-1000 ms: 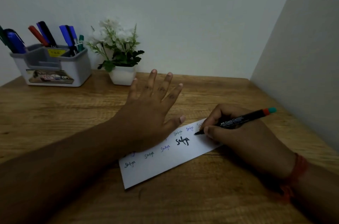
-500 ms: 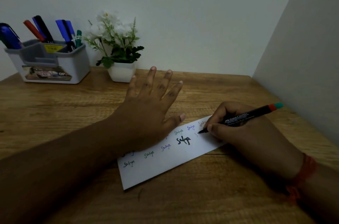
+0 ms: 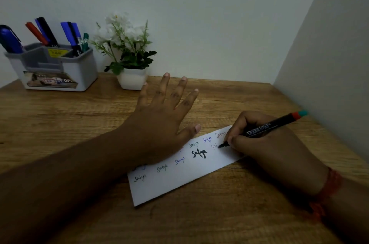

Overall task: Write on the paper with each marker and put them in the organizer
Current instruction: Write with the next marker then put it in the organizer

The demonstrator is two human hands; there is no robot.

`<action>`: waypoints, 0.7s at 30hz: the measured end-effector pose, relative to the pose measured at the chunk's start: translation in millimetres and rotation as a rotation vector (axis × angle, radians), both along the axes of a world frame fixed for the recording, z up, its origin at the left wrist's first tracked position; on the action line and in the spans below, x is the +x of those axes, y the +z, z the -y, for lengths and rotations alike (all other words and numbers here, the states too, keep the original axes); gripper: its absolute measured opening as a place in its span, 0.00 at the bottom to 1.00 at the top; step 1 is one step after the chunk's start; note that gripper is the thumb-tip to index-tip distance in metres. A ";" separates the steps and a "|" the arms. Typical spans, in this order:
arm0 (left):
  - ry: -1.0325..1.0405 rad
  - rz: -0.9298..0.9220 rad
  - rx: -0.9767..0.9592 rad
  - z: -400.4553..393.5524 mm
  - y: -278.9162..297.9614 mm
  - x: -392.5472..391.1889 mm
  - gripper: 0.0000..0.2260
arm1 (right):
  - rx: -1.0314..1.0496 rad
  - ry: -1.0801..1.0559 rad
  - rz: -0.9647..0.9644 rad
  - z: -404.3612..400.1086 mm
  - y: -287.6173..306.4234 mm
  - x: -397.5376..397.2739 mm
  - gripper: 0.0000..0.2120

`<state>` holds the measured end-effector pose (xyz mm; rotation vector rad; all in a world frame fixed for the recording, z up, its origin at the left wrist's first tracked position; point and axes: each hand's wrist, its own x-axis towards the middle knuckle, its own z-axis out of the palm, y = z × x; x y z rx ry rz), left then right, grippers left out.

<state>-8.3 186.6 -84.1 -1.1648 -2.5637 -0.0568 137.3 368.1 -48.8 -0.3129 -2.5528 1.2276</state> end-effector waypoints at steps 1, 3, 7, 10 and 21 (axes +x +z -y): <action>0.001 0.000 -0.001 0.0 0.2 0.0 0.34 | -0.004 -0.004 0.000 -0.3 0.0 0.3 0.05; 0.002 -0.002 -0.001 0.0 0.0 -0.4 0.34 | -0.023 -0.009 0.000 -0.3 0.3 0.3 0.04; 0.002 -0.003 0.001 -0.1 -0.2 -1.3 0.34 | -0.002 -0.011 0.015 0.7 0.5 -0.6 0.04; 0.003 0.000 -0.001 -0.5 -0.8 -1.4 0.34 | -0.007 -0.024 0.017 -0.2 0.1 -0.4 0.04; 0.007 -0.006 -0.003 -0.3 -0.2 0.0 0.34 | -0.018 -0.042 0.002 0.0 1.4 1.1 0.04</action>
